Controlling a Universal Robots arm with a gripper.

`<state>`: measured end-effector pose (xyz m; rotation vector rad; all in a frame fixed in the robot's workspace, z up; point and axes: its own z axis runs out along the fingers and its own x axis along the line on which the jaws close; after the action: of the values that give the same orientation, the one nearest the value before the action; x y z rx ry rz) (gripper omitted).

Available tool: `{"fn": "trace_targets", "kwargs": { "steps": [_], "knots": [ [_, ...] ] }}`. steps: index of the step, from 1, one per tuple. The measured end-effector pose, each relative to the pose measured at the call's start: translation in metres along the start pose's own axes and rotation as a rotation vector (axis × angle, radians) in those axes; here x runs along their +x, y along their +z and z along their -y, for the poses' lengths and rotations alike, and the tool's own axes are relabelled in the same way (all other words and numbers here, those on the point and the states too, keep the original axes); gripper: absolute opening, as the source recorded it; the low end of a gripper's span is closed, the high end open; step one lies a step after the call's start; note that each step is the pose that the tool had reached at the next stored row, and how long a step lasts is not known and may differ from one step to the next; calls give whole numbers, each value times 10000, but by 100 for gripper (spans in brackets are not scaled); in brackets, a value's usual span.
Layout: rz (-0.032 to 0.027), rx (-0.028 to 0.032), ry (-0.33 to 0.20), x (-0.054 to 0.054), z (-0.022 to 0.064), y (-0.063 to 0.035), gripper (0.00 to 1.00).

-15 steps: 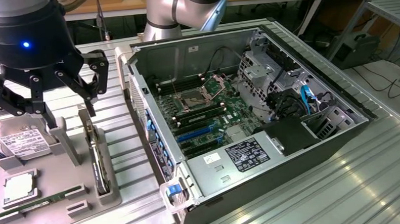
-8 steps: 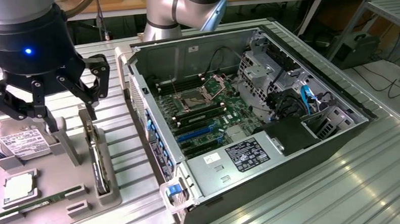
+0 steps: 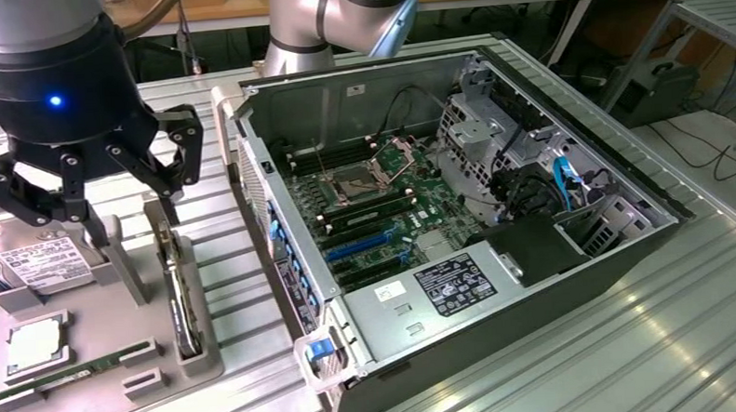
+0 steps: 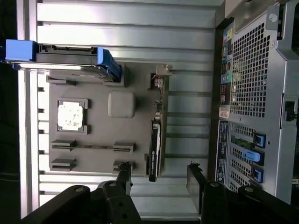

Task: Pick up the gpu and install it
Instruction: 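Pick up the gpu and move the gpu toward the slot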

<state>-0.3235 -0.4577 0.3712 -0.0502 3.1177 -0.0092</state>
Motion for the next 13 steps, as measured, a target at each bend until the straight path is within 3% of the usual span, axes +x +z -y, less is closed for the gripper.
{"fn": "trace_targets", "kwargs": {
  "steps": [7, 13],
  "knots": [
    [4, -6, -541, 2, 4, 68, 60],
    [5, -8, -609, 4, 12, 148, 60]
  ]
}}
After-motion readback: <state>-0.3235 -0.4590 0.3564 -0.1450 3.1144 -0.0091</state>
